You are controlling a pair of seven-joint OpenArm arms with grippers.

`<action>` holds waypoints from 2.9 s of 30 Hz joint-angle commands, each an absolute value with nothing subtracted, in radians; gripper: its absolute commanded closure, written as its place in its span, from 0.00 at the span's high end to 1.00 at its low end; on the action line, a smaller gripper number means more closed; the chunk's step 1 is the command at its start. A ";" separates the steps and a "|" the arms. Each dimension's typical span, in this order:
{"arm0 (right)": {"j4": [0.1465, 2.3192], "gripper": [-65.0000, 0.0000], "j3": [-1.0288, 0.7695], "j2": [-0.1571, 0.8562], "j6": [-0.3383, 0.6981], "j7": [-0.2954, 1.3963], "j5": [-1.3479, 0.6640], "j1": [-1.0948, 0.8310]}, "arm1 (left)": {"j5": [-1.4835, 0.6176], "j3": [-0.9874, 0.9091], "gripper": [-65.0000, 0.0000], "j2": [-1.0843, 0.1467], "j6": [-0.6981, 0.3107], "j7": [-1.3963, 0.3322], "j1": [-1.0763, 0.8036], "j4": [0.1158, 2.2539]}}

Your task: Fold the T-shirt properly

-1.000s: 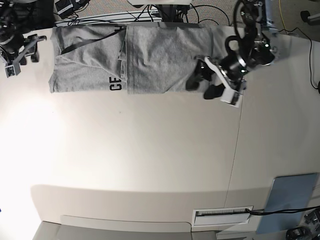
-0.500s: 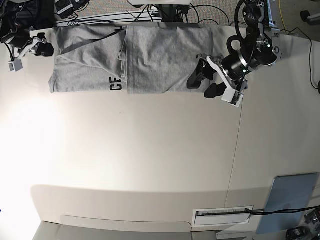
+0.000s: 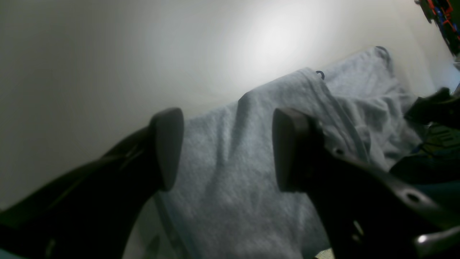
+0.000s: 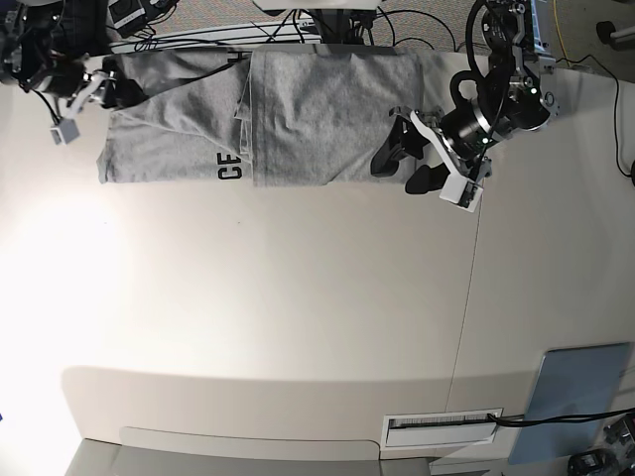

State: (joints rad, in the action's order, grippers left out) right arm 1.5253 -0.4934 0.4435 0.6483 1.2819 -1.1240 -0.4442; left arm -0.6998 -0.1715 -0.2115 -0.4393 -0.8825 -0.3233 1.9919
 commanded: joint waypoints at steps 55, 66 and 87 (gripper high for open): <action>1.831 0.00 -0.699 0.377 0.614 1.068 -0.988 -0.421 | -0.646 -0.173 0.59 -0.216 -0.446 -0.867 -0.319 2.009; 2.356 0.00 -0.295 0.179 0.538 1.210 -0.858 -0.442 | -0.628 -0.173 0.59 -0.216 -0.446 -0.867 -0.331 2.009; 2.354 0.41 0.177 0.175 0.422 1.121 -0.603 -0.471 | -0.593 -0.174 0.59 -0.218 -0.446 -0.864 -0.344 2.009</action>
